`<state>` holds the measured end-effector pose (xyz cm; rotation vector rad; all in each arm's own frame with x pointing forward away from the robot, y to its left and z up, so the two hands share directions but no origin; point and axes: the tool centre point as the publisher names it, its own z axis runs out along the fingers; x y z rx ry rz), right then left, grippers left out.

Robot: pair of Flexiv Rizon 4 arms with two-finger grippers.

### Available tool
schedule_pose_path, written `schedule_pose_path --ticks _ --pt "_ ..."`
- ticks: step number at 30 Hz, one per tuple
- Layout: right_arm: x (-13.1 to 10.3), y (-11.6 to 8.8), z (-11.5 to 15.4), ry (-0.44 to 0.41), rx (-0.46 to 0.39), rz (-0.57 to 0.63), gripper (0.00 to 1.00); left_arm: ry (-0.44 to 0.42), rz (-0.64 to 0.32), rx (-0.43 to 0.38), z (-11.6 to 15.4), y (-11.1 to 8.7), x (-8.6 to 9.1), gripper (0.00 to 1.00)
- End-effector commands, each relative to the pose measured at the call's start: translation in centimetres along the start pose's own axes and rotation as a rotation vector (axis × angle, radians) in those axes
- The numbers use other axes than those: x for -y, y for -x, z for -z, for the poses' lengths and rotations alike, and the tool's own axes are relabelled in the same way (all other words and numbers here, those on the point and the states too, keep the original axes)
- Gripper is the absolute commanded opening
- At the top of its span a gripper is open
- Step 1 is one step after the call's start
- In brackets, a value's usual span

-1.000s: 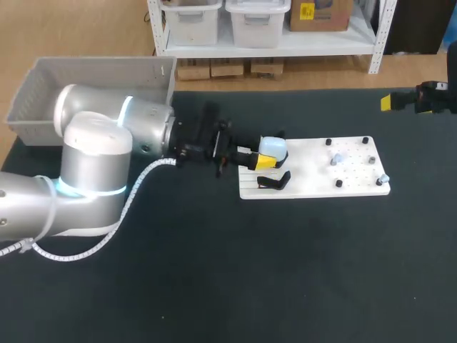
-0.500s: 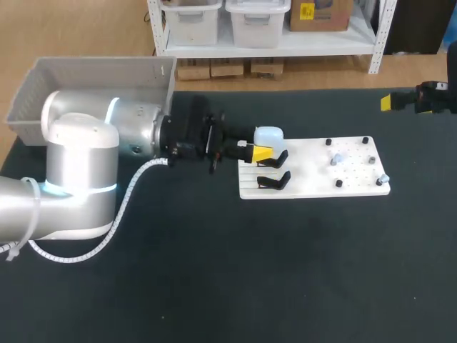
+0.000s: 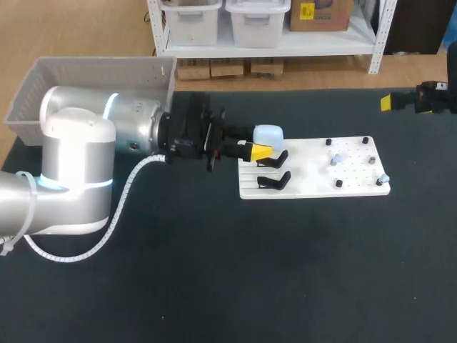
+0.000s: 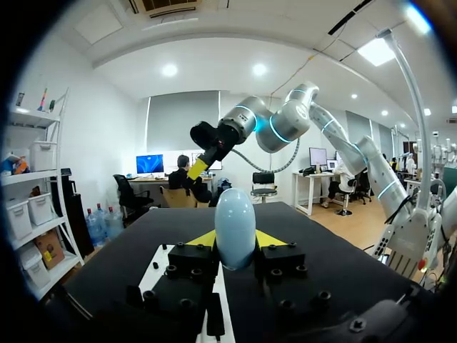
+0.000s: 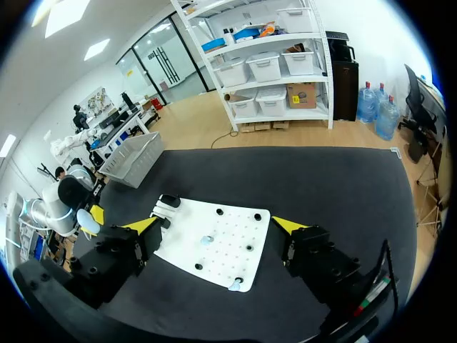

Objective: Pick up each earbud case from the left stands, insert the matching earbuds, close the lid, and place the case in the box.

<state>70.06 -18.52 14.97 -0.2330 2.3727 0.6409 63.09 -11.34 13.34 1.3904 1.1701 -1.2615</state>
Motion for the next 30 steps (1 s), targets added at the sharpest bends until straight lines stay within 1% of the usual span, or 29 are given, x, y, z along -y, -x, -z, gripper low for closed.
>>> schedule_pose_path --ticks 1,9,12,15,18,21,30 --pt "0.0 0.0 0.0 0.0 0.0 0.0 1.0 -0.002 0.0 0.001 -0.1 -0.1 -0.1 0.0" --pt "0.0 0.0 0.0 0.0 0.0 0.0 1.0 -0.002 0.0 0.001 -0.1 -0.1 -0.1 0.0" --pt "-2.2 -0.8 0.2 0.027 0.006 0.034 1.0 -0.002 0.0 0.001 -0.1 -0.1 -0.1 0.0" --pt "-3.8 -1.9 0.5 0.027 -0.002 0.078 1.0 -0.002 0.0 0.001 -0.1 -0.1 -0.1 0.0" --pt "-5.4 -3.0 0.8 0.024 -0.014 0.117 1.0 -0.007 -0.009 0.016 0.1 0.0 -0.6 0.0" --pt "-6.6 -3.7 1.5 0.036 -0.015 0.129 1.0 -0.012 -0.019 0.032 0.0 0.2 -1.1 0.0" --pt "-11.3 -5.5 2.8 0.076 -0.052 0.213 1.0 -0.05 -0.02 0.066 -1.5 -0.1 -1.7 0.0"
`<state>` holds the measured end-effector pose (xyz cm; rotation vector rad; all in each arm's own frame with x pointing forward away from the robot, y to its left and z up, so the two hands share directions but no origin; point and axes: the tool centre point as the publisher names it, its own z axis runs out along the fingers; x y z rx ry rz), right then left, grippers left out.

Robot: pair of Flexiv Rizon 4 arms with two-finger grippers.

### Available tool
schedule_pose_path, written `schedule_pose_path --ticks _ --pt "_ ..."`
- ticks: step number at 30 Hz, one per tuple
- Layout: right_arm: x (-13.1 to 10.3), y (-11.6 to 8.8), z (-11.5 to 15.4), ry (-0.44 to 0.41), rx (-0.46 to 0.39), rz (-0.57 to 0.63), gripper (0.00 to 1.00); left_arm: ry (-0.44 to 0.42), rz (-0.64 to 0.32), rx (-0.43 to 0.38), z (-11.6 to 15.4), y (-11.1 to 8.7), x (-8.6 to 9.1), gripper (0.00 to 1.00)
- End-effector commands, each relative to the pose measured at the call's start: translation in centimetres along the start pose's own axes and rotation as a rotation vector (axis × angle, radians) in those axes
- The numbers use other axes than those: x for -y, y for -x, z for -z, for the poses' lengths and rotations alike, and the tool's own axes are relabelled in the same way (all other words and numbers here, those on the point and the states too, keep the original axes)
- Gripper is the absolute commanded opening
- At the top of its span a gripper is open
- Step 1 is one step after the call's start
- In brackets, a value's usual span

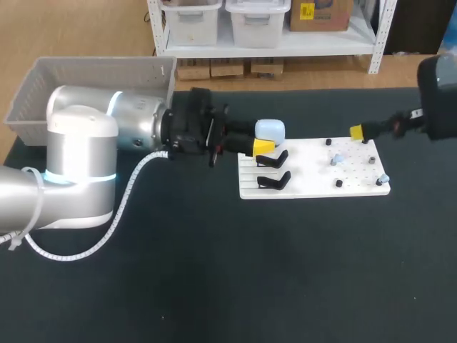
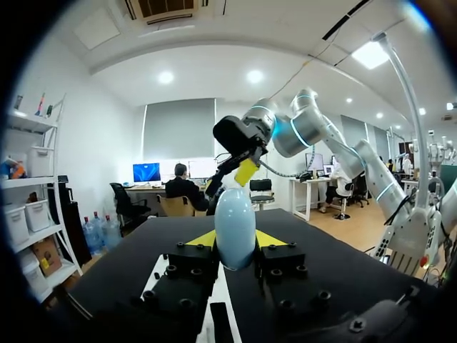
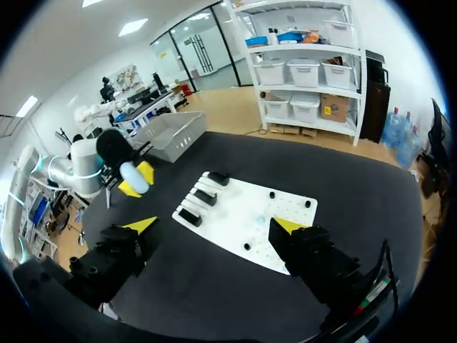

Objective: Pick up each earbud case from the left stands, insert the matching earbuds, close the lid, and place the case in the box.

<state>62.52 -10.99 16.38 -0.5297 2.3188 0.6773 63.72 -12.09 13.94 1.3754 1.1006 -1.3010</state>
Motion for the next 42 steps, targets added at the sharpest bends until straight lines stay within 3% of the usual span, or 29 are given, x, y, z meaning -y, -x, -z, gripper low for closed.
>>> schedule_pose_path --ticks 1,9,15,25,42 --pt "-2.7 -0.3 1.2 -0.032 -0.02 0.022 1.0 -0.022 0.001 0.012 -0.9 -0.8 -1.1 0.0" --pt "-6.3 -1.0 0.7 -0.038 -0.078 0.074 1.0 -0.003 0.019 -0.005 -1.2 -1.1 -1.3 0.0" --pt "-7.7 -1.4 -0.9 -0.043 -0.121 0.08 1.0 0.021 0.029 -0.013 -1.3 -1.3 -1.0 0.0" --pt "-9.1 -1.1 -2.9 -0.019 -0.157 0.05 1.0 0.051 0.01 -0.024 -1.8 -1.5 -0.2 0.0" --pt "-9.3 -0.7 -5.6 0.007 -0.207 0.008 1.0 0.06 0.004 -0.031 -2.0 -1.7 -0.2 0.0"
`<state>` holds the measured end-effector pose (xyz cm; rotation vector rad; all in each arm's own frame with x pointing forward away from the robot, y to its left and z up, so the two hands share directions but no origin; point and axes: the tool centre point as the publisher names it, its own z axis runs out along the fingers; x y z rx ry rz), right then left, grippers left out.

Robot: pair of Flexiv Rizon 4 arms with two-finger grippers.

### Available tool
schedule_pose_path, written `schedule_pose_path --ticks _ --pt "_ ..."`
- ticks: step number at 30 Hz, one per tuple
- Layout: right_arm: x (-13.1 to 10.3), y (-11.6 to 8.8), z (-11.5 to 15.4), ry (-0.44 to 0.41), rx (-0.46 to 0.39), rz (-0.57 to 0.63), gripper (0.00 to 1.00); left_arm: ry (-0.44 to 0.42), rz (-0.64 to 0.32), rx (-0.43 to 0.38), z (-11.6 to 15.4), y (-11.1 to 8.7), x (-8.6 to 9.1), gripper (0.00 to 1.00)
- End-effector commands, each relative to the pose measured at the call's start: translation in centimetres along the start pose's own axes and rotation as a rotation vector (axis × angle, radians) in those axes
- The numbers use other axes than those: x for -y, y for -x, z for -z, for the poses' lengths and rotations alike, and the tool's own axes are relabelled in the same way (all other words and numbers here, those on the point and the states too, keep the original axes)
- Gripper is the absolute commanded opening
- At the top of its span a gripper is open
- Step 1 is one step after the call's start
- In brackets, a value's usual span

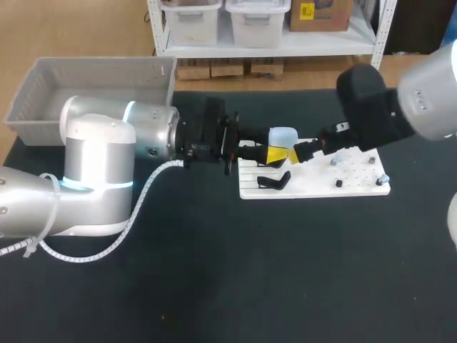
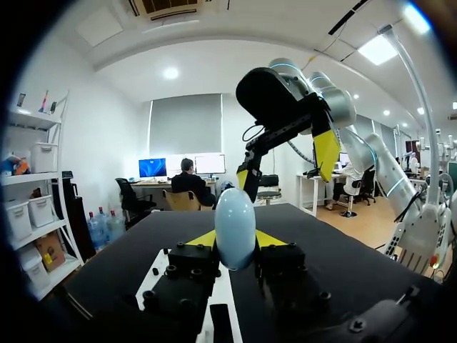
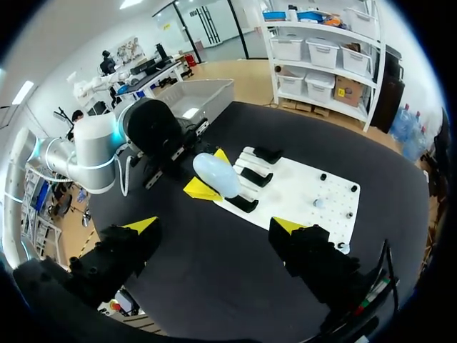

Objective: Pick up each earbud case from the left stands, insert the matching earbuds, close the lid, and place the case in the box.

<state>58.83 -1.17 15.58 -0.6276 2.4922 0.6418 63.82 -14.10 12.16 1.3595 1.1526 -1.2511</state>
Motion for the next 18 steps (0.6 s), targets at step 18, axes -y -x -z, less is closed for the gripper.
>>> schedule_pose_path --ticks 18 --pt "1.1 1.7 -3.2 -0.008 -0.037 -0.022 1.0 0.009 -0.002 0.001 0.0 0.0 0.2 0.0"
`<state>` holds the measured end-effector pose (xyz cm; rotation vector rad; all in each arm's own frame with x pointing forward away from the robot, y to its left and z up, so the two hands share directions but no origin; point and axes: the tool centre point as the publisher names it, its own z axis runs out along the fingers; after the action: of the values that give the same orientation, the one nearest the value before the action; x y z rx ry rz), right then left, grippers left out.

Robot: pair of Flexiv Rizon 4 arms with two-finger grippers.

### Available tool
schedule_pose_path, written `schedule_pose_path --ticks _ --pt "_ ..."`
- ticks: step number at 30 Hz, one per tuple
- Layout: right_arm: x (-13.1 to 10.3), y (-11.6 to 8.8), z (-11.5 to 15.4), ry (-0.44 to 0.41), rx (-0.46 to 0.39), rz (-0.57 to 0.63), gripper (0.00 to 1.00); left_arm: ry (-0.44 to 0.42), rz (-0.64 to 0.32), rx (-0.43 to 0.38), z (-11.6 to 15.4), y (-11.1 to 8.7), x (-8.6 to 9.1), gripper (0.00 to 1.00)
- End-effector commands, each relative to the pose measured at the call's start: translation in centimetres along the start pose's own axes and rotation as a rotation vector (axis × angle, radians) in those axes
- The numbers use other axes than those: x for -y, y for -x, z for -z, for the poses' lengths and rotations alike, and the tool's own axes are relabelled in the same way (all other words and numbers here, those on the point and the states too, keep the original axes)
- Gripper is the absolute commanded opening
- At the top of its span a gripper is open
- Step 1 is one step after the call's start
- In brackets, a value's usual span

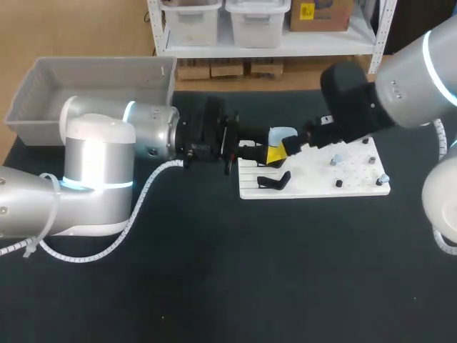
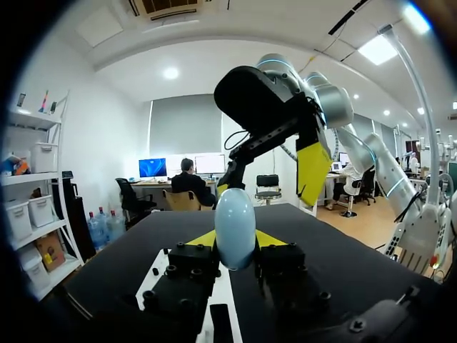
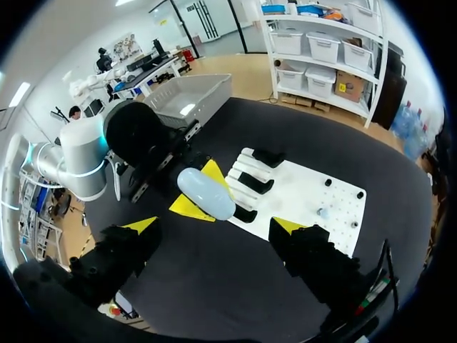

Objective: Pick up each earbud case from the left stands, insert the matching earbuds, close the lid, and place the case in the box.

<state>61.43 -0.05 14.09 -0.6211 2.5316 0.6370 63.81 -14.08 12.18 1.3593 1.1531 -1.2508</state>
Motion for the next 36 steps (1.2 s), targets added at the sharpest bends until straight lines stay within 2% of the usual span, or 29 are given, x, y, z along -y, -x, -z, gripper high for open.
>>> schedule_pose_path --ticks 1,25,36 --pt "0.2 0.2 -0.6 -0.004 -0.005 -0.007 1.0 0.008 -0.003 0.001 0.0 0.0 0.2 0.0" --pt "1.8 0.9 -0.9 -0.03 0.028 -0.06 1.0 0.008 -0.003 0.001 0.0 0.0 0.2 0.0" --pt "2.4 2.3 0.1 -0.05 0.066 -0.071 1.0 0.008 -0.003 0.001 0.0 0.0 0.2 0.0"
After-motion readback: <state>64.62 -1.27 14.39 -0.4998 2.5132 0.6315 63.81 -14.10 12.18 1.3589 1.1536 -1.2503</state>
